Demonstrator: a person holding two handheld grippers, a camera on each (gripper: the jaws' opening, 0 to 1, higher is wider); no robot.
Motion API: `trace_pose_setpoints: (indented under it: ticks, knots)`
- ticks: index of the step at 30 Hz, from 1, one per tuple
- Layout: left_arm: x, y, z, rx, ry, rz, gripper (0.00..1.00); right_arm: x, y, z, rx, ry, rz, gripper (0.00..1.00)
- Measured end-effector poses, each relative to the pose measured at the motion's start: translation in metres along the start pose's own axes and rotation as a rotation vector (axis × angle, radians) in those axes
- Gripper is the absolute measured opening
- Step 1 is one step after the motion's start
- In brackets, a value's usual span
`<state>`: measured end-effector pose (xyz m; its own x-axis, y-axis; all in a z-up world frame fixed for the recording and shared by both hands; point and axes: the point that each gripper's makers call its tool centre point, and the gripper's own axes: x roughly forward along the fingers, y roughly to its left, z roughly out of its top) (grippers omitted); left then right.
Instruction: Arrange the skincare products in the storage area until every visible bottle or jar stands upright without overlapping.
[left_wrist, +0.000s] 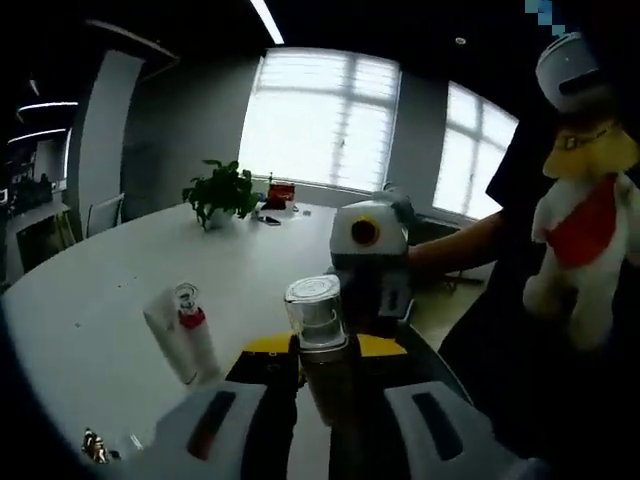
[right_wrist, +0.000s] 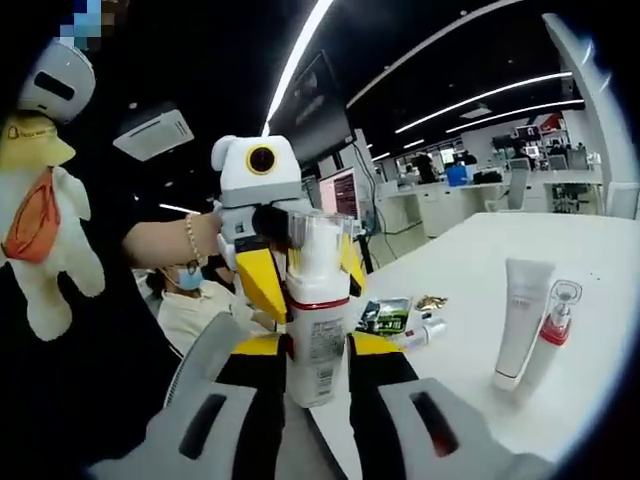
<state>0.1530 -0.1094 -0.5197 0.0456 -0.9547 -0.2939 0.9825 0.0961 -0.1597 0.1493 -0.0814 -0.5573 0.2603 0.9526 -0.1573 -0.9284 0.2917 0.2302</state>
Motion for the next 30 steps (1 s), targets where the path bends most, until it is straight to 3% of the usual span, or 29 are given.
trace_pose_setpoints:
  ticks: [5,9,23,30]
  knots:
    - [0.001,0.002,0.002,-0.006,-0.016,-0.007,0.16,-0.006,0.001,0.003,0.0,-0.016,-0.017,0.2]
    - [0.005,0.004,0.001,-0.016,-0.018,0.002,0.15,-0.006,-0.004,-0.002,-0.053,0.006,-0.068,0.2]
    - [0.038,0.015,-0.035,0.031,0.109,0.039,0.15,-0.007,-0.033,-0.045,-0.162,0.166,-0.165,0.2]
    - [0.053,0.023,-0.052,0.056,0.17,0.058,0.15,-0.007,-0.056,-0.072,-0.156,0.22,-0.209,0.2]
